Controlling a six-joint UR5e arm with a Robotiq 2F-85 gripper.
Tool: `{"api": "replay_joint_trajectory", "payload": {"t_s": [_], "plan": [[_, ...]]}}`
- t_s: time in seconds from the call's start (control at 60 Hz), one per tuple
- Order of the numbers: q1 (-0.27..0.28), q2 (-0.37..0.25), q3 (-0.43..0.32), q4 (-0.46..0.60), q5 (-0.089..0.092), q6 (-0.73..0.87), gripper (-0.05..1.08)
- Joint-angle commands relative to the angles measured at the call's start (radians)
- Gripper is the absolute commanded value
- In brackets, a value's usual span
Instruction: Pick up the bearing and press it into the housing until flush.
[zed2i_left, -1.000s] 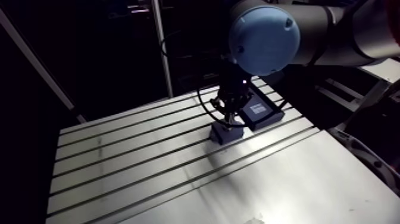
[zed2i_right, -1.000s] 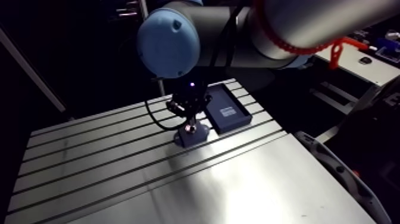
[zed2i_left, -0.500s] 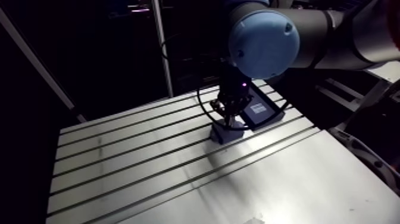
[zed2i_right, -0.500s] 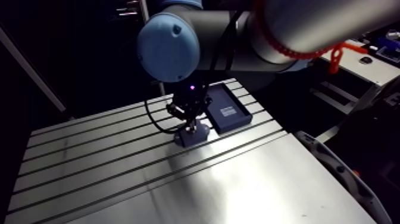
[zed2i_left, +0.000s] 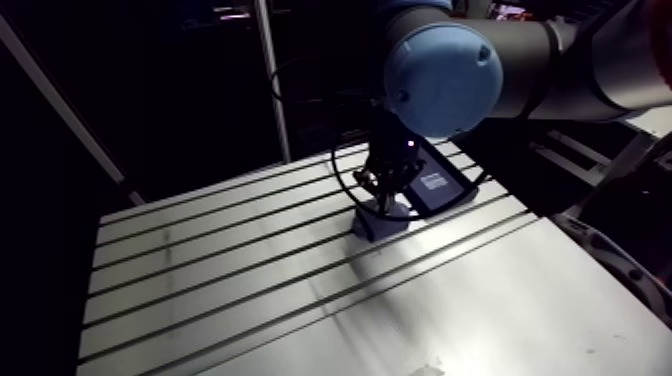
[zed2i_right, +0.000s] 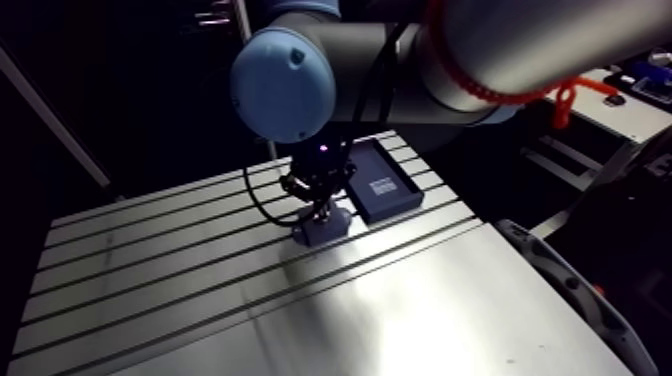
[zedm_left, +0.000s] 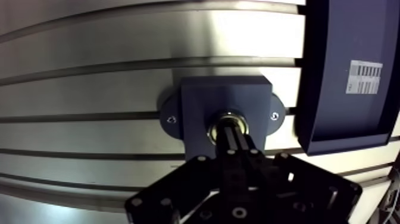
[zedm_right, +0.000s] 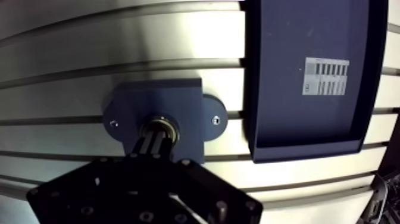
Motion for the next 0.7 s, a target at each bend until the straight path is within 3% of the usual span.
{"api": "replay_joint_trajectory", "payload": {"t_s": [0.017, 0.7], "plan": [[0.000, 0.003, 0.001, -0.001, 0.000, -0.001, 0.96], [-0.002, 0.015, 0.001, -0.012, 0.001, -0.002, 0.96]]}}
